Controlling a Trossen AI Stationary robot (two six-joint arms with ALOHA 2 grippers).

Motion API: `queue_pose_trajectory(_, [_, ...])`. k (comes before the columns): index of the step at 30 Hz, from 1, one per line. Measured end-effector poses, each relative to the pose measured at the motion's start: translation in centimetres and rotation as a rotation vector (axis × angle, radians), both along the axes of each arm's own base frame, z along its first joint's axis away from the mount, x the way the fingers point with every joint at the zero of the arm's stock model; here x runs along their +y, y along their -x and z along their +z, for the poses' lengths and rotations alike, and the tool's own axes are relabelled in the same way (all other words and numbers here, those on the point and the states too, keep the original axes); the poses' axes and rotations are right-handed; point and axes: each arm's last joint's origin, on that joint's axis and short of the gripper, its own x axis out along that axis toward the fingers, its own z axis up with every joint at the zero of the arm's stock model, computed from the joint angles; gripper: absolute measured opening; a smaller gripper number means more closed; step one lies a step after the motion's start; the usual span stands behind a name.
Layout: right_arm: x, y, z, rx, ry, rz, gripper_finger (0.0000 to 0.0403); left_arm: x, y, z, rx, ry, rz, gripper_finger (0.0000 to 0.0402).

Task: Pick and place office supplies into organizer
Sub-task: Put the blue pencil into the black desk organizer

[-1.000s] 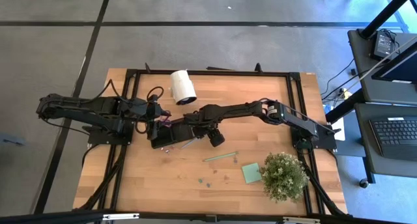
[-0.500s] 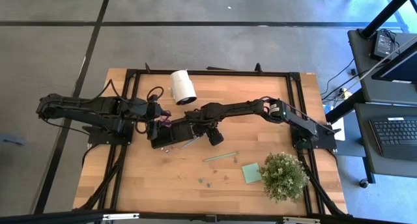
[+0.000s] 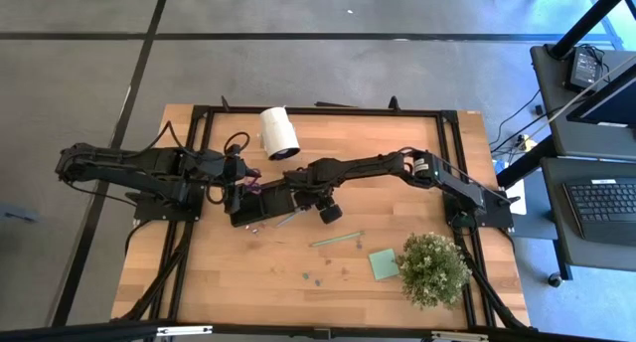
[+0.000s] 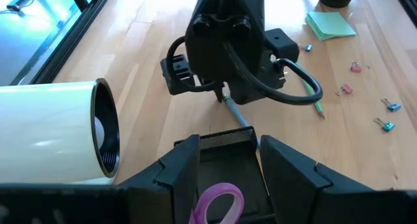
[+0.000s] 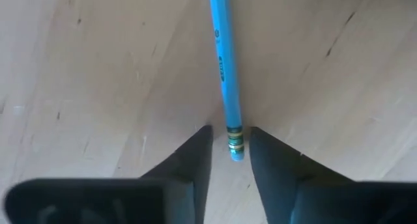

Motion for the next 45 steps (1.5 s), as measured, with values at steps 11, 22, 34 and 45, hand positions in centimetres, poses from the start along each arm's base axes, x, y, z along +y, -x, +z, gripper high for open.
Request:
queue_pose_trajectory(11, [0.0, -0.1, 0.0, -0.009, -0.002, 0.001, 0.0029, 0.0, 0.0, 0.0, 0.0, 0.0, 0.0, 0.0156])
queue_pose_trajectory(22, [0.0, 0.1, 0.4, 0.012, -0.001, 0.003, 0.0021, 0.0, 0.0, 0.0, 0.0, 0.0, 0.0, 0.0156])
queue_pose_trajectory(34, [1.2, 0.1, 6.0, 0.02, 0.004, 0.0, 0.0019, 0.0, 0.0, 0.0, -0.001, 0.0, 0.0, 0.0156])
queue_pose_trajectory(45, [2.1, 0.1, 11.0, -0.009, 0.016, -0.033, 0.0018, 0.0, 0.0, 0.0, 0.0, -0.002, -0.002, 0.0156])
